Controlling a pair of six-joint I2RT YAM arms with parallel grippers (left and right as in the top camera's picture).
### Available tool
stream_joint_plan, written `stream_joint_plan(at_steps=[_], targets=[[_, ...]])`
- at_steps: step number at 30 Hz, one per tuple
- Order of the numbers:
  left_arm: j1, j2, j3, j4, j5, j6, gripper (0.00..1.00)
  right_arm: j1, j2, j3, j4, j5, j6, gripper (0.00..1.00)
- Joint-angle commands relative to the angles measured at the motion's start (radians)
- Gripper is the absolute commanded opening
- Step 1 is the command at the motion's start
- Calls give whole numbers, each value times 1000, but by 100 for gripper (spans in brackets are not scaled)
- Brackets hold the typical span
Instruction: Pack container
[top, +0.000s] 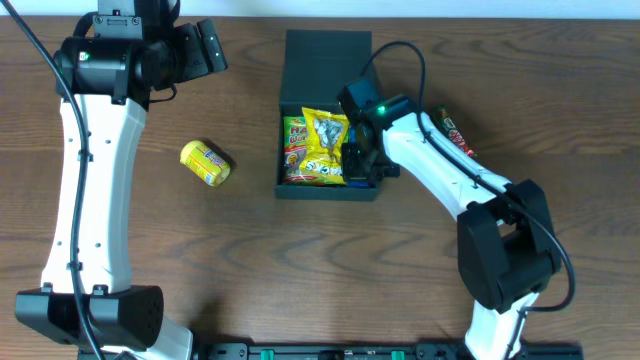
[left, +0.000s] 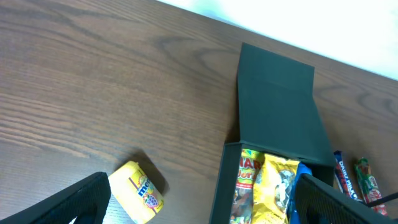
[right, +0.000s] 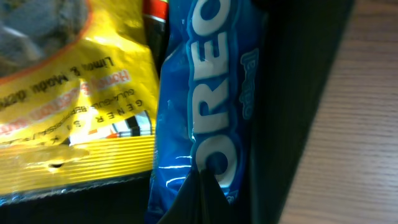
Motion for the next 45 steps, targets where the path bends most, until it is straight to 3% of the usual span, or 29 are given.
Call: stream_joint_plan(at_steps=[1,6,14,19,27,45], targets=[[5,6,-3,-3,3,11,95,8,-8,-21,15,3,-15,2],[5,6,-3,-5,3,11,95,6,-9,9,7,3,-26,1],[5,6,-3,-7,3,11,95,1,-26,208,-41,7,-65,1],[5,6,-3,-6,4,11,95,2,11,197,96,68,-67,1],[5,6,-3,-7,4,11,95,3,158,196,141,64,-26,1],[5,6,-3,-21,4,11,95,74,188,197,322,-183,-76,1]])
